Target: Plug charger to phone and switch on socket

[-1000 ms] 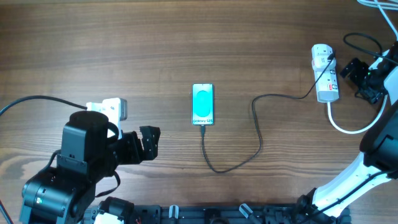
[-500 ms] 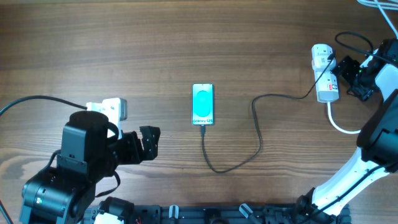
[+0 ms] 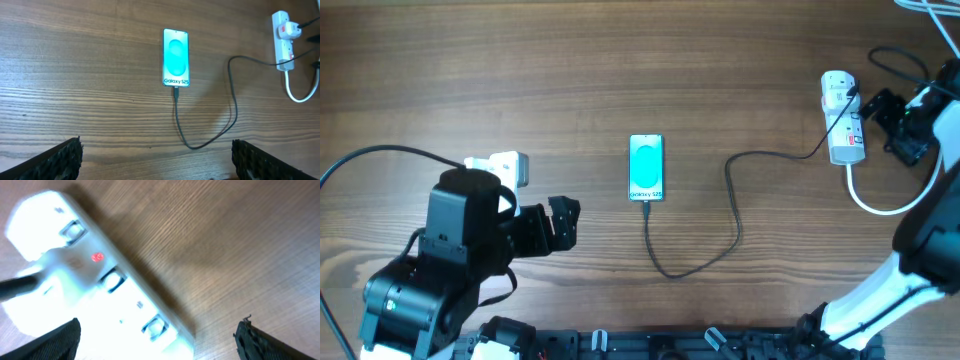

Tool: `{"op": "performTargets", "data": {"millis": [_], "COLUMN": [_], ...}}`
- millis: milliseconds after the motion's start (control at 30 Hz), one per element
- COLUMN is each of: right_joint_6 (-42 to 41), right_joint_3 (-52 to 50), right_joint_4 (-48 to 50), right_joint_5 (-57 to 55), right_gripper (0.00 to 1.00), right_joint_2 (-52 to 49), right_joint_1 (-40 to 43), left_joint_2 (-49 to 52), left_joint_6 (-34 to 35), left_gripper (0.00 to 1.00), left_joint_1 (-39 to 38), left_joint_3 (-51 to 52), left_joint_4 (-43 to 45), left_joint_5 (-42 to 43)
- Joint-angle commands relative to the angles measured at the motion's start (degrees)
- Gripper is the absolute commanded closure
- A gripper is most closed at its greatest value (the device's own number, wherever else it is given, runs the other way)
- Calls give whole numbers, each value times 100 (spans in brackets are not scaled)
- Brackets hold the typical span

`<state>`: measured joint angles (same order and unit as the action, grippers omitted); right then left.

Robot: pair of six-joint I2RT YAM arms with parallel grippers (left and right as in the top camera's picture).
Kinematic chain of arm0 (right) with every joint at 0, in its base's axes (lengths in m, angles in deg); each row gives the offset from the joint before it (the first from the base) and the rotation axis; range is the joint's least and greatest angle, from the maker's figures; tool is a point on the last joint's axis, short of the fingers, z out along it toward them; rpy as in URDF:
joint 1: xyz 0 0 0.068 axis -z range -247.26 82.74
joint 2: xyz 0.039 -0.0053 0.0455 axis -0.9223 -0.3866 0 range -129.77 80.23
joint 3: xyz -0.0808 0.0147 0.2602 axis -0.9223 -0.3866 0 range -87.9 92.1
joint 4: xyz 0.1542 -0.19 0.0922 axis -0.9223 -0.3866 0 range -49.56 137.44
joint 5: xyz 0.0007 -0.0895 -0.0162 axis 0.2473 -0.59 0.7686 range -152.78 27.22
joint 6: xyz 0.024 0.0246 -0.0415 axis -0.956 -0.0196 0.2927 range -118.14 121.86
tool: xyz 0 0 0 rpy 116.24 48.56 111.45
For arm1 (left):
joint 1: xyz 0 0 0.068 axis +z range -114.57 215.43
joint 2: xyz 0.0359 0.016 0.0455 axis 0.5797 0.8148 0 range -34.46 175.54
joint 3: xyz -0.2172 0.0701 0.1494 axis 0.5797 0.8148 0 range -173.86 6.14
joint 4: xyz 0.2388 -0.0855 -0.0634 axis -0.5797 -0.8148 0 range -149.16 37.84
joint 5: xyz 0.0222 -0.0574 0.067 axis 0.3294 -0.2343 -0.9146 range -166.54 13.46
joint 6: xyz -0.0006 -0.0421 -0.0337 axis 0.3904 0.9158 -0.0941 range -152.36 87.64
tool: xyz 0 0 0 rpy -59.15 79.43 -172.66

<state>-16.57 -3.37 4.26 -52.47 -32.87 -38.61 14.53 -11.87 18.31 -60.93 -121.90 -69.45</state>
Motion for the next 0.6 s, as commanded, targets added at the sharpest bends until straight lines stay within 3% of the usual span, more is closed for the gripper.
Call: {"op": "performTargets", "data": {"millis": [0, 267, 567], "right_joint_6": [-420, -411, -601], "right_joint_3": [11, -315, -885], "right_joint_4": [-533, -1274, -2155], "right_joint_5": [63, -710, -575], "right_gripper": [0, 0, 0], "right_joint_2": [1172, 3659, 6640], "right_joint_1": [-131, -1862, -2243], "left_joint_2": [166, 546, 702], "left_joint_6": [-31, -31, -31], "left_gripper": [0, 0, 0], "left_joint_1": [15, 15, 15], "left_joint_3": [46, 46, 46], "left_joint_4": [28, -59, -59], "left_joint_5": [-79, -79, -76]}}
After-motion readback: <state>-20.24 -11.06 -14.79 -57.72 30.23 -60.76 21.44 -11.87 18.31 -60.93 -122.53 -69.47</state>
